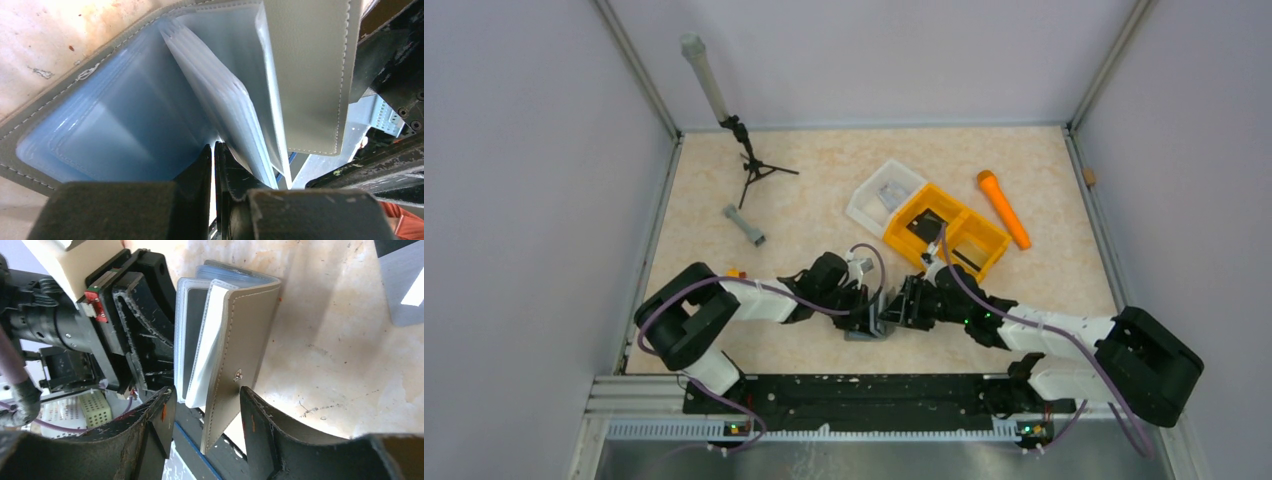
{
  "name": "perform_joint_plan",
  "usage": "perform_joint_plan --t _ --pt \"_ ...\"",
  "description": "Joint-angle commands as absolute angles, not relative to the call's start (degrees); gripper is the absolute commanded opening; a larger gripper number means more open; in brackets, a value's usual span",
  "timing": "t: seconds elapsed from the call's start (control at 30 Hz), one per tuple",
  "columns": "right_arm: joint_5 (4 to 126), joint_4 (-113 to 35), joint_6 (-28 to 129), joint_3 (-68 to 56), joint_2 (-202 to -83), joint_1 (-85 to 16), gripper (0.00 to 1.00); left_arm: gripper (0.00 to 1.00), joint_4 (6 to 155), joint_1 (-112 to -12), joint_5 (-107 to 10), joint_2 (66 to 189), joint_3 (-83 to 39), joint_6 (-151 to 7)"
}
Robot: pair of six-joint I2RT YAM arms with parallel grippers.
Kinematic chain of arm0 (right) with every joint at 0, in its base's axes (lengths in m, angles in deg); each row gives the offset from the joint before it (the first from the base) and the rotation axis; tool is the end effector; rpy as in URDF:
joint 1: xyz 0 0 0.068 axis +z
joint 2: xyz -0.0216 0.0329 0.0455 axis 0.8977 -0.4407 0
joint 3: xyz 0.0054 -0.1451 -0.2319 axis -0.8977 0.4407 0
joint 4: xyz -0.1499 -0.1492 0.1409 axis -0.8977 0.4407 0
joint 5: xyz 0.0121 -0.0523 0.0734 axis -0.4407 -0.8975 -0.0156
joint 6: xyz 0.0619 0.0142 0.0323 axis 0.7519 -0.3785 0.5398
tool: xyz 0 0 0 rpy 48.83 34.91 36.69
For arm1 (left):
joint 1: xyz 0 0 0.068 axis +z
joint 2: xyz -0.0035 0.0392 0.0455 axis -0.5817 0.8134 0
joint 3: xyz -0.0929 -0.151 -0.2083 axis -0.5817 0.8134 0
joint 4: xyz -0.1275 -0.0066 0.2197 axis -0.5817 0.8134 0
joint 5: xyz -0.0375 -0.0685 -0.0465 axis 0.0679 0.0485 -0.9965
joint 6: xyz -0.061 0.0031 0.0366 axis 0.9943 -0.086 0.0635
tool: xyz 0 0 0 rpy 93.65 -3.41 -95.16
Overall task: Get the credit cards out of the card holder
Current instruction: Remove the credit card from the card holder.
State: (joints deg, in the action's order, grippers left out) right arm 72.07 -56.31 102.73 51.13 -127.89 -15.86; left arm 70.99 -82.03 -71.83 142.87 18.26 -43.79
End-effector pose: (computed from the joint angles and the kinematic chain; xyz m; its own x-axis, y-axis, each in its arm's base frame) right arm 0.1421 0.1801 0.1504 -0.9213 0.2135 -0.3250 -0.1449 0.5870 0.7965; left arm 0.1717 -0.2250 0.1139 -0.9402 0.1984 -0.2768 0.3399 0.5957 -0.7277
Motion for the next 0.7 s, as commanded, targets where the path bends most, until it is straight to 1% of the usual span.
perform_joint_plan --t 0.0,0.27,0.5,0.67 --pt "72.09 -54.51 100.48 47.88 -128.89 -15.51 0.52 0.10 79.36 -83.82 -68.08 141.89 16.86 -46.99" --pt "72.53 -58.18 101.86 49.58 -127.65 -15.47 0.52 0.10 80.79 -85.23 -67.00 142.84 15.25 -47.17" --pt "72.77 -56.47 100.96 48.48 -129.26 -15.51 0.53 0.11 81.05 -85.76 -67.11 142.48 14.10 -47.17" --pt "72.81 -56.84 100.91 48.28 -130.42 -15.43 0.58 0.11 79.95 -85.85 -68.18 142.93 14.09 -46.81"
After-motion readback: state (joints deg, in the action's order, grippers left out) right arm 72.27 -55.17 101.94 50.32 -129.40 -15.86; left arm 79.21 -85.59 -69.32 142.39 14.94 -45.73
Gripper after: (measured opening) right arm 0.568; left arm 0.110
